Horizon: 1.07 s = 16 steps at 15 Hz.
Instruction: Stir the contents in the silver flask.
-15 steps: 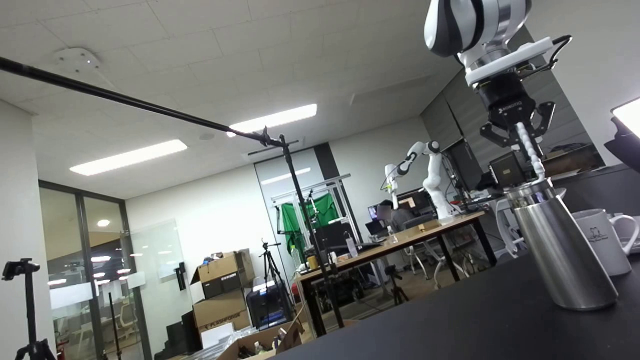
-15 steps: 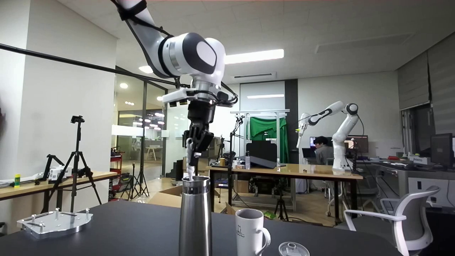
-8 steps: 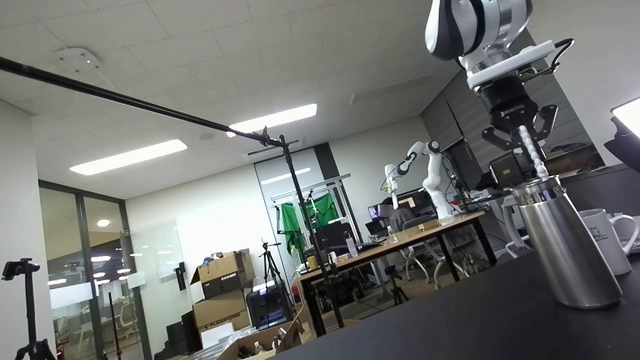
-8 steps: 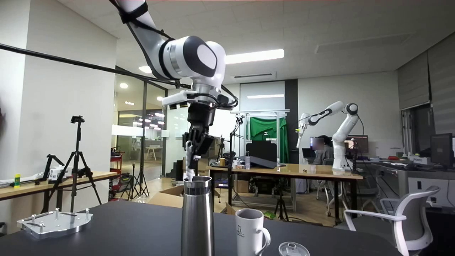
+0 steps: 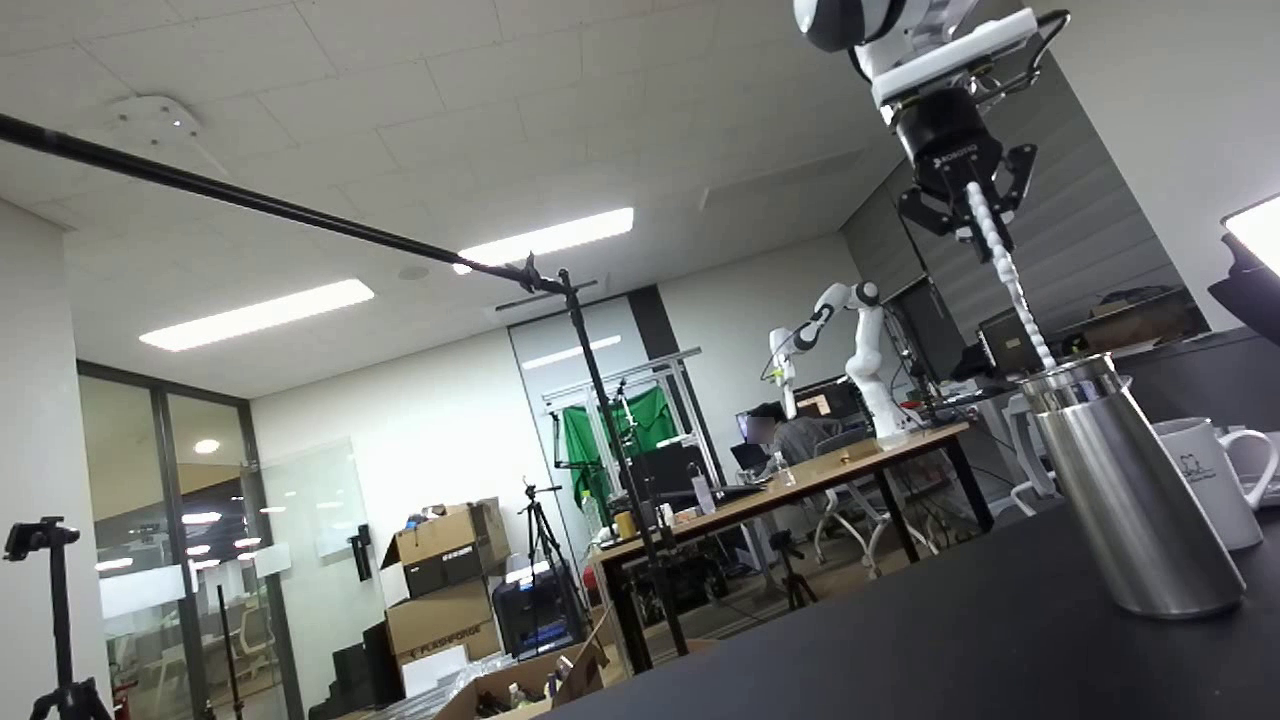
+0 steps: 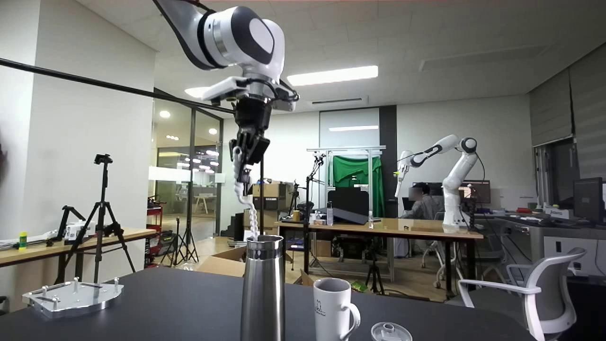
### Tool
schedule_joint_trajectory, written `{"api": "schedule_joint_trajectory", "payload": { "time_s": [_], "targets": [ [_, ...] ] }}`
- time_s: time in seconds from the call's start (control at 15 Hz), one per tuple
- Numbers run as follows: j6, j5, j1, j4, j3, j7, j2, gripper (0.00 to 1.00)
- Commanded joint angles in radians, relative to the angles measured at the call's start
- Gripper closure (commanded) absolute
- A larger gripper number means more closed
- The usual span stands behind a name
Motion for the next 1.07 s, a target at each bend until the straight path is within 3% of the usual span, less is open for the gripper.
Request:
{"api": "schedule_joint_trajectory", "payload": {
  "time_s": [0.0, 0.53, 1.0],
  "targets": [
    [-0.079, -0.025, -0.002, 0.058, 0.006, 0.011, -0.034, 0.96],
    [-0.030, 0.004, -0.061, 0.035, -0.048, -0.069, 0.059, 0.96],
    [-0.017, -0.007, -0.063, 0.035, -0.051, -0.086, 0.134, 0.96]
  ]
}}
